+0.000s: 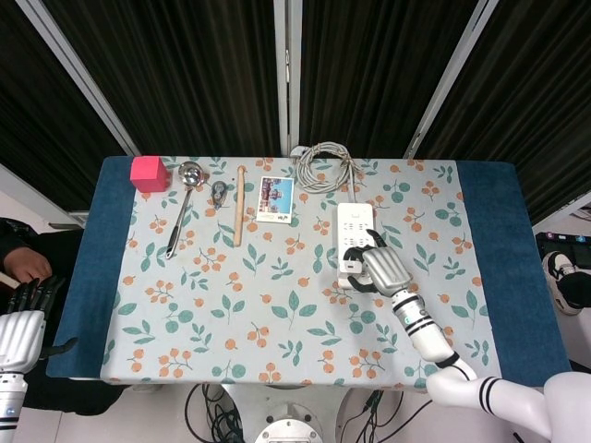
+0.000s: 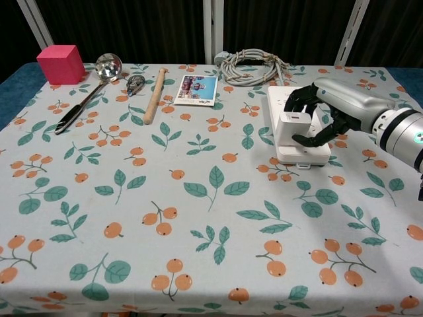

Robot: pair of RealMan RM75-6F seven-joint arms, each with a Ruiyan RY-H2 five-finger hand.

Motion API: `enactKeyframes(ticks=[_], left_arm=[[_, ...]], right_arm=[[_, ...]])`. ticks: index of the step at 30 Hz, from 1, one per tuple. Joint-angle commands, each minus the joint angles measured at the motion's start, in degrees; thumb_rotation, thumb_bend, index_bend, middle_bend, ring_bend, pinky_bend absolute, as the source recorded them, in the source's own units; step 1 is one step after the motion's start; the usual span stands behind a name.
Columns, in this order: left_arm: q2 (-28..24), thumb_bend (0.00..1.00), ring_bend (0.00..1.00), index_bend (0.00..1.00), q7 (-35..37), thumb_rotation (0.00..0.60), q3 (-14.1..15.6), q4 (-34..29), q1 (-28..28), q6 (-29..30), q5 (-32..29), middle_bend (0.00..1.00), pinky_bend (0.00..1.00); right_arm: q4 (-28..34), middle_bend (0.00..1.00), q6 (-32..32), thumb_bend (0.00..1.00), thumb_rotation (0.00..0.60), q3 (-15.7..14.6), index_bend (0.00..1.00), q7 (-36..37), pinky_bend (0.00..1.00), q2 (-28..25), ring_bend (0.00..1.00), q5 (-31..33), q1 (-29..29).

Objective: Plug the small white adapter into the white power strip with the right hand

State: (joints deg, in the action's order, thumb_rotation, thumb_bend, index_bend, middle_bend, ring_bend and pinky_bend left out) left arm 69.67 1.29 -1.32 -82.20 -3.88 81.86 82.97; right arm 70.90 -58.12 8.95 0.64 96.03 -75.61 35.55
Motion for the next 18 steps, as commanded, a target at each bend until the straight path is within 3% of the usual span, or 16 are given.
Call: enactKeyframes(ticks=[1, 4, 7, 10, 14, 18], left_arm=[[0.0, 0.03, 0.00, 0.10, 0.0, 0.600, 0.0, 0.0, 0.0, 0.1, 0.0, 0.04, 0.00], [0.1, 0.03, 0.00, 0.10, 0.1, 0.600, 0.0, 0.1, 0.1, 0.1, 0.0, 0.04, 0.00], [0.1, 0.03, 0.00, 0.10, 0.1, 0.600, 0.0, 0.1, 0.1, 0.2, 0.0, 0.04, 0.00], [0.1, 0.03, 0.00, 0.10, 0.1, 0.600, 0.0, 0.1, 0.1, 0.2, 0.0, 0.04, 0.00], [0.0, 0.03, 0.00, 0.10, 0.0, 0.600, 0.0, 0.0, 0.2, 0.3, 0.0, 0.04, 0.00], [0.0, 0.03, 0.00, 0.10, 0.0, 0.600, 0.0, -0.1, 0.3, 0.5, 0.1, 0.04, 0.00]], right_arm=[[0.1, 0.69, -0.1, 0.63, 0.600, -0.1, 0.87, -0.3, 0.04, -0.2, 0.45, -0.1, -0.1], [0.4, 0.68, -0.2, 0.57, 0.600, -0.2, 0.81, -1.2, 0.01, -0.6, 0.44, -0.3, -0.1], [1.5, 0.60, 0.2, 0.35, 0.600, -0.2, 0.68, -2.4, 0.00, -1.2, 0.36, 0.1, -0.1], [2.5, 0.53, 0.4, 0.23, 0.600, -0.2, 0.59, -3.5, 0.00, -1.7, 0.29, 0.5, -0.1], [3.7, 0.47, 0.7, 0.13, 0.600, -0.2, 0.47, -4.7, 0.00, -2.3, 0.24, 1.1, -0.1], [5.2, 0.41, 0.3, 0.09, 0.600, -0.3, 0.38, -5.3, 0.00, -3.2, 0.20, 1.0, -0.4]])
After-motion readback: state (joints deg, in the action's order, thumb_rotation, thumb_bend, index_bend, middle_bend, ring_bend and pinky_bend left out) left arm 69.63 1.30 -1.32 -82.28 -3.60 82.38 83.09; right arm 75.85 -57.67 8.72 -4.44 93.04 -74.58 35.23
